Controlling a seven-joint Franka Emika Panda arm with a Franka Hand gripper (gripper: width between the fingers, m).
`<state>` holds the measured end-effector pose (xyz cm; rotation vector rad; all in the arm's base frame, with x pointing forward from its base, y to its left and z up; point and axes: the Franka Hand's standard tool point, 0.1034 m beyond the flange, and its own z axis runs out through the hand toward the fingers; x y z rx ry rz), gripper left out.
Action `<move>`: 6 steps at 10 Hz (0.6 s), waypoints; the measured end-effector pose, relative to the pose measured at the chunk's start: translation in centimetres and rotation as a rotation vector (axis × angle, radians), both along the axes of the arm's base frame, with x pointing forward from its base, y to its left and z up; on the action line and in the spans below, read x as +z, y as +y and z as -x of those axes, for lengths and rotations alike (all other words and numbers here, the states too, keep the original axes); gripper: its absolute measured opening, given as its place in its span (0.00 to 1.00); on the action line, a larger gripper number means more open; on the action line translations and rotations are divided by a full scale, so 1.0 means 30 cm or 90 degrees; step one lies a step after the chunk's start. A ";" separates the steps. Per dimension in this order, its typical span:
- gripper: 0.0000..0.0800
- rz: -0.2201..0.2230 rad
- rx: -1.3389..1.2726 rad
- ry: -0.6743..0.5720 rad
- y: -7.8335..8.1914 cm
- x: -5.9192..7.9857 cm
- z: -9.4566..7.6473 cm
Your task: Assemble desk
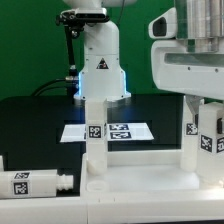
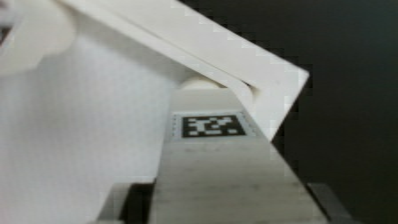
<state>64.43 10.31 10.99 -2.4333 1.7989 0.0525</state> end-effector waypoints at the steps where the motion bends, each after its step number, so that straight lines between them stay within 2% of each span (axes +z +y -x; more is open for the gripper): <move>1: 0.36 -0.004 -0.033 0.001 -0.003 0.000 0.002; 2: 0.36 -0.003 -0.025 0.001 -0.001 -0.001 0.002; 3: 0.61 -0.002 0.010 -0.002 0.001 -0.002 0.003; 4: 0.61 0.013 0.117 -0.001 0.010 0.003 0.011; 5: 0.76 0.018 0.229 -0.015 0.026 0.012 0.004; 6: 0.76 0.022 0.342 -0.023 0.035 0.018 0.004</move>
Offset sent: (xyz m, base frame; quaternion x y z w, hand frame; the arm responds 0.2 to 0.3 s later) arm -0.0102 0.0141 0.0099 -0.0802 0.0239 -0.3089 0.9474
